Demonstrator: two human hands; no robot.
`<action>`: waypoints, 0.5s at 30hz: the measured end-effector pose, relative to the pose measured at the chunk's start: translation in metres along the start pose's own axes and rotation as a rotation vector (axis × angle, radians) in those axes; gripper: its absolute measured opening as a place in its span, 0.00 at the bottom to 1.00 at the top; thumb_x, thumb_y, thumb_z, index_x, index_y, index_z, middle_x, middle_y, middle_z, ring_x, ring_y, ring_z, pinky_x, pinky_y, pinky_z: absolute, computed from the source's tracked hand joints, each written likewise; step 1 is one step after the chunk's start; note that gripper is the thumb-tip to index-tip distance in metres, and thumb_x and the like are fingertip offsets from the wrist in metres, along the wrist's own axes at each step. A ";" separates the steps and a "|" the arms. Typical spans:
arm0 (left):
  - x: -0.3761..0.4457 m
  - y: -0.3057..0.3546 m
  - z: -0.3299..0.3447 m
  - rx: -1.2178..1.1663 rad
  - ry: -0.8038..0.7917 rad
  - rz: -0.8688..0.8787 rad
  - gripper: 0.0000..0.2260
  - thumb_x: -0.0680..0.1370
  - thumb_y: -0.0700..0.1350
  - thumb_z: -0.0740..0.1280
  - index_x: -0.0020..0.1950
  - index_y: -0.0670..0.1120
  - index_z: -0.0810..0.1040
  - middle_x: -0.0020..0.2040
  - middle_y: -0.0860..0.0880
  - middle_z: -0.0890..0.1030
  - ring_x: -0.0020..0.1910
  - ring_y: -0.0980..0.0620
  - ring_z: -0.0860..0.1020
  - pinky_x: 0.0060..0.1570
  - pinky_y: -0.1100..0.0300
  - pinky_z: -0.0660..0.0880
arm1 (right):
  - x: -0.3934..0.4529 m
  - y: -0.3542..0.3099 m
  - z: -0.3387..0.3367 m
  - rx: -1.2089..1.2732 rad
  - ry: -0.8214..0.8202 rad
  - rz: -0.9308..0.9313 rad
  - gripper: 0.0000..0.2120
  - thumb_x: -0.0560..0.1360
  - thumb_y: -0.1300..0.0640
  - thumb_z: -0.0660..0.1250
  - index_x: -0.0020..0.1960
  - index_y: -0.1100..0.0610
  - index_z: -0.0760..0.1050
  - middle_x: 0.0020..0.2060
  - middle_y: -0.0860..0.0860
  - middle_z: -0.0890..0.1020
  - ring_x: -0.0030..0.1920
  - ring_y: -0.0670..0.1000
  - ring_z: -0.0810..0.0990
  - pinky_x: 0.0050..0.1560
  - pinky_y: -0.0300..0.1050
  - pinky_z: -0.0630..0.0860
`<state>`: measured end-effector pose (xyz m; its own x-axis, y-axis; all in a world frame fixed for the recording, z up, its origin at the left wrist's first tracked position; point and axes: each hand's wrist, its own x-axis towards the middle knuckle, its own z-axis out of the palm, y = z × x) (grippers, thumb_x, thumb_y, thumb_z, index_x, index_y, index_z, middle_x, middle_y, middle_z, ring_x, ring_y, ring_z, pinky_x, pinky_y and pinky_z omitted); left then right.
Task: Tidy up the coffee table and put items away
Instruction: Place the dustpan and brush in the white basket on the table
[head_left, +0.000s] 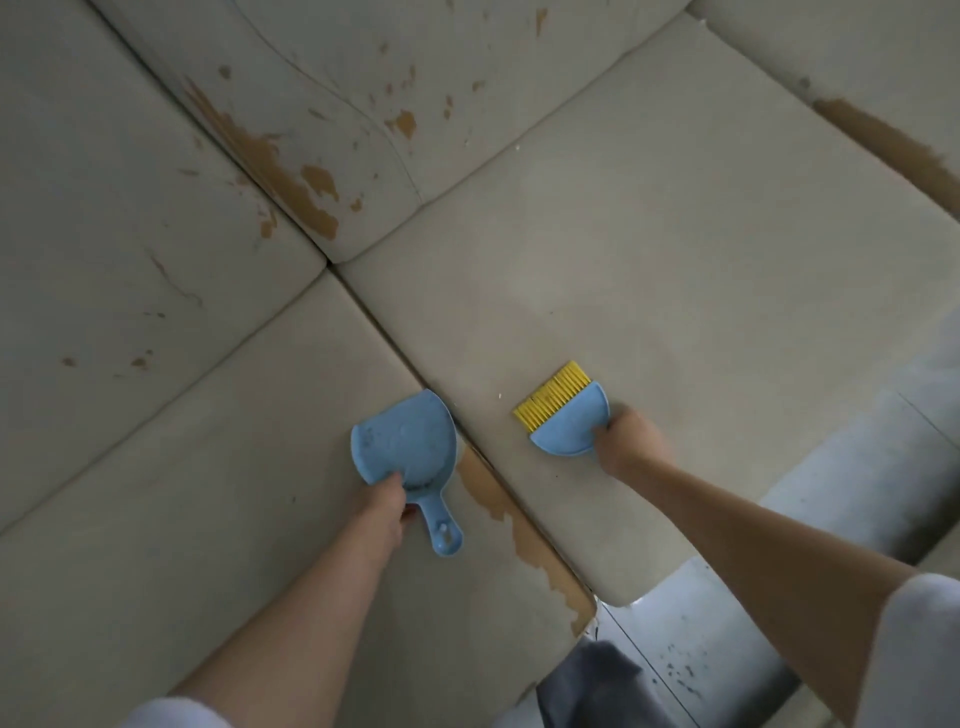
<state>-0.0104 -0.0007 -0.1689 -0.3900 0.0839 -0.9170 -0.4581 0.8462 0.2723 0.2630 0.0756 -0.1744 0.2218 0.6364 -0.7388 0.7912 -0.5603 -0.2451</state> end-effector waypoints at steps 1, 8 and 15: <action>0.003 -0.002 -0.001 0.001 0.007 0.006 0.14 0.83 0.44 0.63 0.66 0.38 0.73 0.58 0.39 0.80 0.57 0.40 0.80 0.59 0.48 0.77 | -0.003 -0.002 -0.002 -0.003 -0.009 0.012 0.12 0.75 0.58 0.57 0.55 0.55 0.75 0.43 0.54 0.81 0.41 0.57 0.79 0.30 0.40 0.65; -0.024 -0.003 -0.014 0.012 -0.042 0.122 0.05 0.82 0.38 0.61 0.54 0.40 0.77 0.45 0.43 0.81 0.41 0.49 0.79 0.44 0.55 0.78 | -0.019 -0.005 -0.003 0.077 0.020 0.044 0.16 0.78 0.52 0.64 0.60 0.61 0.69 0.56 0.61 0.81 0.51 0.62 0.79 0.43 0.46 0.68; -0.034 0.008 -0.028 -0.037 -0.167 0.326 0.09 0.82 0.45 0.65 0.59 0.43 0.76 0.51 0.43 0.84 0.44 0.50 0.84 0.41 0.58 0.80 | -0.019 -0.003 0.016 -0.221 -0.012 -0.089 0.32 0.72 0.43 0.72 0.68 0.60 0.68 0.61 0.57 0.76 0.61 0.58 0.76 0.54 0.49 0.74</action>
<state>-0.0233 -0.0110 -0.1272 -0.3858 0.4333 -0.8145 -0.3614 0.7414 0.5655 0.2473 0.0571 -0.1698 0.1400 0.6713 -0.7278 0.9132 -0.3716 -0.1671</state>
